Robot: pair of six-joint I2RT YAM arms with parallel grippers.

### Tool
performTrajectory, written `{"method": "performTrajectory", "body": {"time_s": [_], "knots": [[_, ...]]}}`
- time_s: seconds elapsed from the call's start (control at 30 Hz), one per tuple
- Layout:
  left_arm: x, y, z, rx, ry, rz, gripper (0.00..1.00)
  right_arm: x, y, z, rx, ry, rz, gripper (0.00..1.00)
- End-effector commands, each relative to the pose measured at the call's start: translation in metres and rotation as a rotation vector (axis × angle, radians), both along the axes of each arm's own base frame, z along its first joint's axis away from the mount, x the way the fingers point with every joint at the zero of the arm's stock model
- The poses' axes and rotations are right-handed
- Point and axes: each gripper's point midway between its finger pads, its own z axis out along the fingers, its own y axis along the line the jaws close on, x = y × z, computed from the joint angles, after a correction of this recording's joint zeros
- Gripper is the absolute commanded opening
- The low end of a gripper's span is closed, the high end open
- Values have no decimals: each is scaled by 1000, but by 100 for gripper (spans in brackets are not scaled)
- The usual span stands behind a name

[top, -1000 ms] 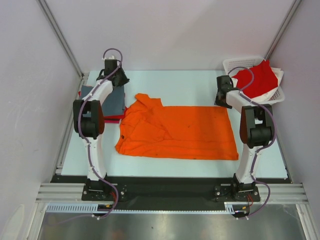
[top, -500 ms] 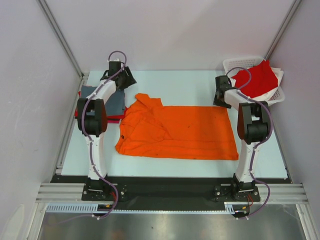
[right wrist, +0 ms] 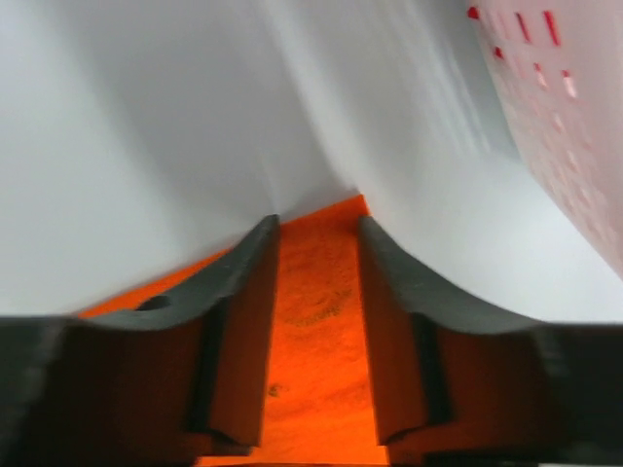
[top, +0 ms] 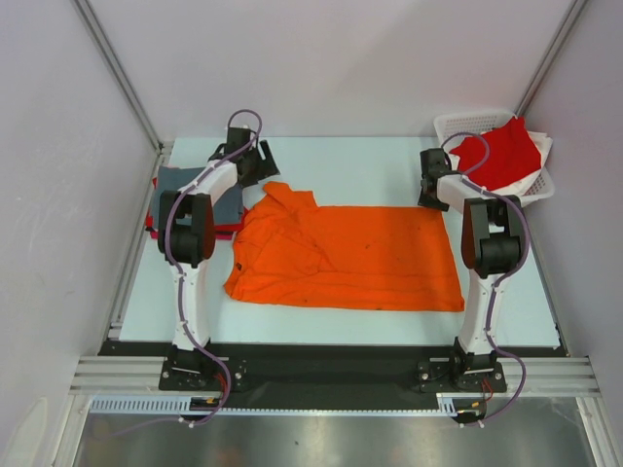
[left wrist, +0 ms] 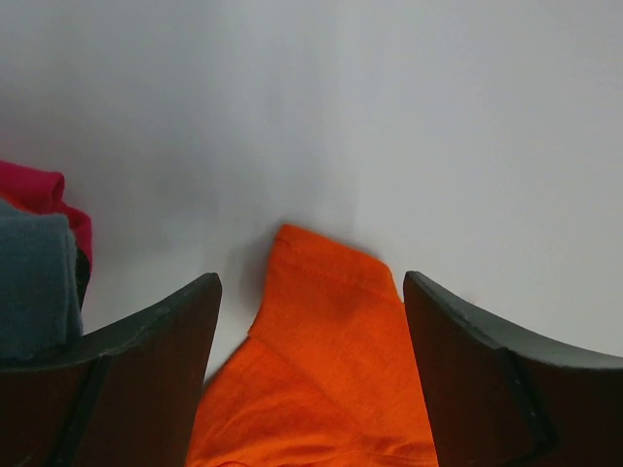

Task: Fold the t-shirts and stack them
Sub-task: Fold the tshirt

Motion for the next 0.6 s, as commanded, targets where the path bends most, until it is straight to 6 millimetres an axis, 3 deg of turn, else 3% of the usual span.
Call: {"method": "performTrajectory", "body": {"time_s": [0.0, 0.2, 0.57], "knots": [[-3, 4, 5, 16, -7, -3, 81, 1, 0, -11, -8, 37, 15, 40], [-7, 1, -4, 7, 23, -18, 80, 2, 1, -12, -3, 40, 21, 0], [-4, -4, -18, -2, 54, -32, 73, 0, 0, 8, -18, -2, 18, 0]]}}
